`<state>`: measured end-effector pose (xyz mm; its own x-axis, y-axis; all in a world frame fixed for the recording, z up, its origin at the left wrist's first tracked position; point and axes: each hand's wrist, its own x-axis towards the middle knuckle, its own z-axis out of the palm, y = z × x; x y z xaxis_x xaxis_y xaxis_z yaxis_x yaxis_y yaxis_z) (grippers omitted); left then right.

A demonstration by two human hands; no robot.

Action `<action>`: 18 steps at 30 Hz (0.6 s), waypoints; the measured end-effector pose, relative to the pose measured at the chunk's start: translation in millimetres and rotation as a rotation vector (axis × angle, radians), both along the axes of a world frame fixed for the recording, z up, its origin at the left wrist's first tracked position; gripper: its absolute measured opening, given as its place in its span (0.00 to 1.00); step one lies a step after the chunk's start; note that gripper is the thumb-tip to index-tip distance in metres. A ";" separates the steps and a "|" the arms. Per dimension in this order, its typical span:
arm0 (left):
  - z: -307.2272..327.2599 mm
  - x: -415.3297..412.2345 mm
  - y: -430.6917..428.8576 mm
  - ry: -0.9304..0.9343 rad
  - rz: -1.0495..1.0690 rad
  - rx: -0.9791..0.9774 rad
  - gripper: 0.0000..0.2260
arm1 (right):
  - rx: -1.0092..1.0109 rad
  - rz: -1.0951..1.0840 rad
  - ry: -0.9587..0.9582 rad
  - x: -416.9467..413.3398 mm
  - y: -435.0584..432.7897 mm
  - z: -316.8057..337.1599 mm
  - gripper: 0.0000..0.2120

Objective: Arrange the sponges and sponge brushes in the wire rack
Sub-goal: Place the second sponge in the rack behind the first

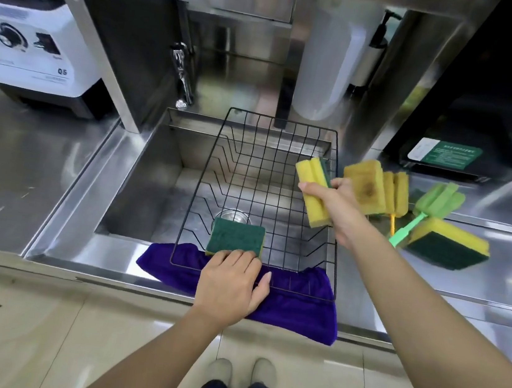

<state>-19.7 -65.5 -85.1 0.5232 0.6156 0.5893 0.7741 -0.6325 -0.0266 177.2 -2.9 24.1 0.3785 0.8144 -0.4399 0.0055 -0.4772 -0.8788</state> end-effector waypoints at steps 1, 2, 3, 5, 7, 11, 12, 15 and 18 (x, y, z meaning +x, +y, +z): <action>0.5 -0.3 -0.3 -0.001 -0.002 -0.003 0.16 | 0.000 0.024 -0.001 -3.1 4.3 -2.8 0.25; 1.0 -0.5 -0.2 -0.003 -0.003 -0.008 0.17 | 0.002 0.054 -0.025 -6.0 8.5 -5.7 0.26; 1.3 -0.5 -0.4 -0.005 -0.002 -0.013 0.17 | 0.005 0.096 -0.094 -8.2 12.8 -9.4 0.26; 0.6 -0.5 0.2 -0.005 -0.003 -0.017 0.17 | 0.009 0.207 -0.352 -11.9 21.4 -17.0 0.27; -0.1 -1.3 0.0 -0.005 -0.015 -0.021 0.17 | 0.036 0.332 -0.599 -16.7 27.3 -21.1 0.27; 0.2 -2.0 0.8 -0.011 -0.025 -0.029 0.20 | 0.099 0.633 -0.882 -34.3 36.2 -33.3 0.28; 0.2 -1.8 0.3 -0.009 -0.024 -0.034 0.19 | 0.103 0.686 -0.927 -39.0 39.1 -38.3 0.28; 0.2 -1.3 0.3 -0.011 -0.022 -0.055 0.18 | 0.094 0.771 -1.001 -51.7 46.6 -50.8 0.26; 0.1 -1.1 -0.8 -0.015 -0.024 -0.063 0.18 | 0.104 0.823 -0.978 -62.5 48.6 -59.8 0.24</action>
<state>-20.8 -66.3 -85.0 0.5300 0.6391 0.5575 0.7585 -0.6512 0.0254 114.7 45.7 -35.6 -0.1221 0.9750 -0.1858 0.9262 0.0446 -0.3744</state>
